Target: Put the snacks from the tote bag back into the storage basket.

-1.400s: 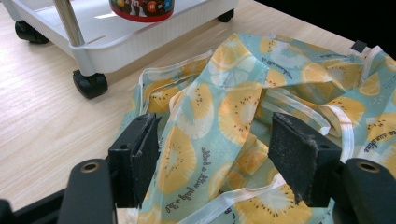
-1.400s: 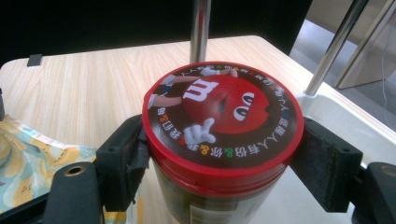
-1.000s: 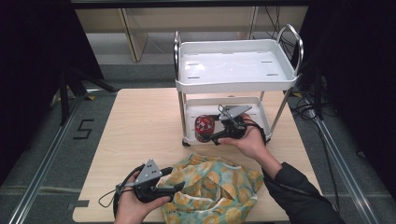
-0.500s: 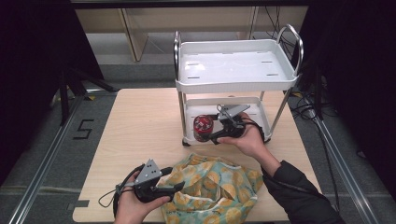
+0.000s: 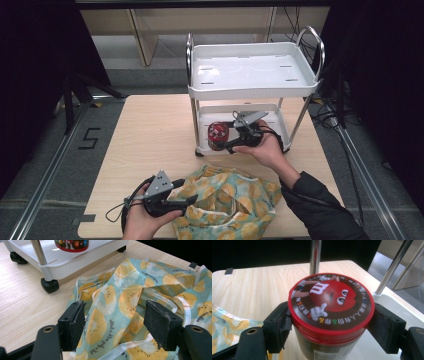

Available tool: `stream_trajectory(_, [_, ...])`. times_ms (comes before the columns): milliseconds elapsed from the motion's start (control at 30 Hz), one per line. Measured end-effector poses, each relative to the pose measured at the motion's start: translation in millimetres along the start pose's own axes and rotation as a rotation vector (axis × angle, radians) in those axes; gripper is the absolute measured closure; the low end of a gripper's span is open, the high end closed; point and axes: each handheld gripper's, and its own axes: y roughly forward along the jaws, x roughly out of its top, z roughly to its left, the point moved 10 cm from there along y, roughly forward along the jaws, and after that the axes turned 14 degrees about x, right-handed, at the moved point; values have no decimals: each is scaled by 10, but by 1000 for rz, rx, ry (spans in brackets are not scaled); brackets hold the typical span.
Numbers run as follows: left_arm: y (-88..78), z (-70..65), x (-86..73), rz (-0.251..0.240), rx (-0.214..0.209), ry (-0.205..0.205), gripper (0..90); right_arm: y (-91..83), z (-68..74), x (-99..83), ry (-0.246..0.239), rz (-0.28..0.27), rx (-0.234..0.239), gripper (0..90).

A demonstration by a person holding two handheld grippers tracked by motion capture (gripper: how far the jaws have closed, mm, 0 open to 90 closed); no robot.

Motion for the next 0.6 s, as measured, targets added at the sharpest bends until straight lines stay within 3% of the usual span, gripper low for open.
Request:
stream_trajectory(33, [-1, 12, 2, -1, 1, 19, 330, 6, -6, 1, -4, -1, 0, 260])
stream_trajectory(167, [-1, 8, 2, -2, -1, 16, 330, -10, -24, -26, 11, 27, -39, 260])
stream_trajectory(233, [2, 8, 1, -4, -2, 15, 330, -4, -24, -25, 12, 26, -35, 260])
stream_trajectory(300, [6, 7, 8, -11, -7, 14, 330, 31, -39, -7, -6, 5, -10, 260])
stream_trajectory(367, [5, 7, 12, -14, -9, 14, 330, 39, -78, 4, -34, 4, -15, 260])
stream_trajectory(433, [5, 9, 11, -14, -8, 14, 330, 36, -85, 1, -11, 1, -23, 260])
stream_trajectory(600, [5, 6, -1, -4, -4, 13, 330, 50, -127, 3, -15, -6, -27, 260])
